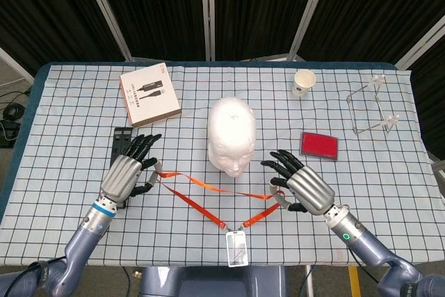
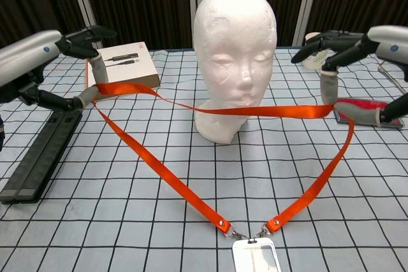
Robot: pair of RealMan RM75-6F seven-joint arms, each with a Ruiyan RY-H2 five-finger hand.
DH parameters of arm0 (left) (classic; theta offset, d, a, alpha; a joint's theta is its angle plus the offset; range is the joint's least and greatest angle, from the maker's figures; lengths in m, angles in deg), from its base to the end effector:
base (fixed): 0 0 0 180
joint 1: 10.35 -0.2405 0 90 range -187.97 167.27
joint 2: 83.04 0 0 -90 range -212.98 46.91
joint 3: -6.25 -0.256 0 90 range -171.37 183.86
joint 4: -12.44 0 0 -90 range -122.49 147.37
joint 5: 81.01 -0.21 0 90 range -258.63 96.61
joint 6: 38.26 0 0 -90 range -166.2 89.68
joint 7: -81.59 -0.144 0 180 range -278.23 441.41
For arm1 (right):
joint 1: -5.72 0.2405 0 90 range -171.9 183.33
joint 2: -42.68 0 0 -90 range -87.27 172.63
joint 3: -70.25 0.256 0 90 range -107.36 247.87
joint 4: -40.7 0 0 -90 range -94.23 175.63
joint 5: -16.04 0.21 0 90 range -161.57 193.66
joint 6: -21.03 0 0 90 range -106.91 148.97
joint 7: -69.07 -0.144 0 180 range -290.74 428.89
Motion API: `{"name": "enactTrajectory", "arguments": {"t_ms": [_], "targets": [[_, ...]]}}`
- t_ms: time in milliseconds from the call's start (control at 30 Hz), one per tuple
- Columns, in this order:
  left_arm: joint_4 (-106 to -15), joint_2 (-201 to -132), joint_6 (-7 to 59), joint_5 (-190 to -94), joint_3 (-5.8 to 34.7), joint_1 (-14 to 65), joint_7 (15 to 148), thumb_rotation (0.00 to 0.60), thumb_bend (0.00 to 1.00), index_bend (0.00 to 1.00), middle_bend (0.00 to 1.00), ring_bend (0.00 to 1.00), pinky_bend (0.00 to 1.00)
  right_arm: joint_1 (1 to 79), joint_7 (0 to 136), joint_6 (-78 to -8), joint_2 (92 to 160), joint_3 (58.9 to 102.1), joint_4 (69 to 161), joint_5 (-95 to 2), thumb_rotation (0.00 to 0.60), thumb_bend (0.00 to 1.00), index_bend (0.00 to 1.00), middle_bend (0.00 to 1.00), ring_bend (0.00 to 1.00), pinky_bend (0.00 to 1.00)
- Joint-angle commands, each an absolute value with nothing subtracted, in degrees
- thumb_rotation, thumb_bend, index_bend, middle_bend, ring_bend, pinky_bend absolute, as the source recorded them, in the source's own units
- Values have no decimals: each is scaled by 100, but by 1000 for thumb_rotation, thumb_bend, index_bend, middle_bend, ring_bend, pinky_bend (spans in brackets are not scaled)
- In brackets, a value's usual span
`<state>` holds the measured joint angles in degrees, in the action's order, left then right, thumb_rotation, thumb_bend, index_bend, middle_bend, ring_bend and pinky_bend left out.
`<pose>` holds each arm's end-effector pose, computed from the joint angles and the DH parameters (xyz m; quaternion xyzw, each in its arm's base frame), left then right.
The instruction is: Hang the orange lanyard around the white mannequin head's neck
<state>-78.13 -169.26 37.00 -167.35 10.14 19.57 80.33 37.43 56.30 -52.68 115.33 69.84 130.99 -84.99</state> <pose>-0.1630 0.2731 0.0216 -0.6666 -0.3847 -0.5277 0.3594 -0.1787 -0.2678 0.0688 0.7450 -0.3305 0.5077 0.2793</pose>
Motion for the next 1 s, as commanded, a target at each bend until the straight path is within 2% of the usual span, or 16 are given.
{"name": "enactTrajectory", "arguments": {"t_ms": [33, 267, 500, 800, 1000], "targets": [[-8218, -16711, 3840, -16714, 1197, 1918, 7999, 600, 548, 683, 0, 0, 0, 3757, 5525, -5341, 11346, 7173, 13551, -8325, 600, 496, 739, 163, 0, 0], [-9068, -16282, 3609, -16119, 1616, 1977, 8025, 600, 549, 673, 0, 0, 0, 3894, 5327, -5026, 11087, 7549, 14391, -7656, 600, 496, 740, 163, 0, 0], [-9383, -16009, 3310, -15552, 1966, 2160, 7636, 600, 549, 670, 0, 0, 0, 4050, 5199, -4860, 11006, 7971, 14683, -7115, 600, 495, 739, 163, 0, 0], [-9314, -15832, 2690, -14435, 2481, 2538, 7478, 600, 549, 670, 0, 0, 0, 4265, 4952, -4524, 11022, 8514, 14685, -6184, 600, 495, 739, 164, 0, 0], [-9083, -15766, 2381, -14036, 2746, 2811, 7475, 600, 549, 670, 0, 0, 0, 4367, 4923, -4345, 11030, 8806, 14449, -5619, 600, 495, 742, 168, 0, 0]]}}
